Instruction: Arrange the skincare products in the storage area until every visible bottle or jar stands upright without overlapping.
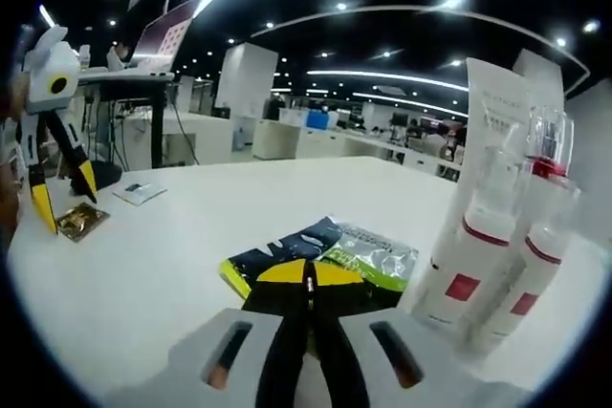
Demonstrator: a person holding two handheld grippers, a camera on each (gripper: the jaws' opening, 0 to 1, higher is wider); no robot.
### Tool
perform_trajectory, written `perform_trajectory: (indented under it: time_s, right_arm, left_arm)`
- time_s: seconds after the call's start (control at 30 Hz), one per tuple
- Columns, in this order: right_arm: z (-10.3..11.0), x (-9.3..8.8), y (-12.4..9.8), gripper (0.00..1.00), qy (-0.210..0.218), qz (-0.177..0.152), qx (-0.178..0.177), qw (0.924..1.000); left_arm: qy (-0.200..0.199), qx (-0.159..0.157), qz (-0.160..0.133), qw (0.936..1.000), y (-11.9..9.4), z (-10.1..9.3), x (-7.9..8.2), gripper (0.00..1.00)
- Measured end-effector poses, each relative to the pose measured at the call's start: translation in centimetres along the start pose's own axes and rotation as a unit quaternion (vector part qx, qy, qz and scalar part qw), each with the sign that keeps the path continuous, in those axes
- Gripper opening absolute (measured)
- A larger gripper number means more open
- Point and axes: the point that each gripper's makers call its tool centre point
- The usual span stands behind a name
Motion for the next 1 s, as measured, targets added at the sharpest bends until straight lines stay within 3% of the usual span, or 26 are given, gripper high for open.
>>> perform_trajectory:
  time_s: [0.13, 0.27, 0.4, 0.67, 0.83, 0.87, 0.93, 1.0]
  right_arm:
    - [0.2, 1.0, -0.3, 0.08, 0.018, -0.028, 0.009, 0.9994]
    - [0.2, 1.9, -0.9, 0.12, 0.027, -0.053, 0.010, 0.9982]
    - [0.3, 1.8, -0.9, 0.12, 0.024, -0.051, 0.011, 0.9983]
    - [0.2, 1.5, -0.9, 0.11, 0.017, -0.045, 0.008, 0.9988]
    - [-0.1, 1.4, -0.8, 0.11, 0.015, -0.042, 0.000, 0.9990]
    - [-0.1, 1.4, -0.8, 0.11, 0.017, -0.042, 0.001, 0.9990]
    - [-0.1, 1.3, -0.8, 0.11, 0.014, -0.041, 0.000, 0.9991]
    - [0.0, 1.4, -0.8, 0.11, 0.014, -0.042, 0.001, 0.9990]
  left_arm:
    - [0.005, 0.001, 0.013, 0.9999, 0.2, 0.2, -0.5, 0.47]
    - [-0.002, -0.004, 0.008, 1.0000, 0.2, 0.1, -0.4, 0.46]
    - [0.000, -0.013, 0.013, 0.9998, 0.2, -0.2, -0.3, 0.43]
    - [0.016, -0.022, 0.050, 0.9984, 0.3, -0.3, -0.2, 0.41]
    - [0.024, -0.021, 0.054, 0.9980, 0.3, -0.4, -0.2, 0.39]
    - [0.026, -0.022, 0.054, 0.9980, 0.3, -0.5, -0.1, 0.36]
    - [0.031, -0.033, 0.044, 0.9980, 0.2, -0.9, 0.4, 0.16]
    - [0.037, -0.011, 0.038, 0.9986, 0.3, -0.2, 0.7, 0.16]
Point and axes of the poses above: the point that each gripper's makers call its tool centre point, and the gripper's own axes: y roughly forward along the fingers, z roughly to its left, x roughly out of its top, and after that the axes turned 2 degrees about y, right-handed
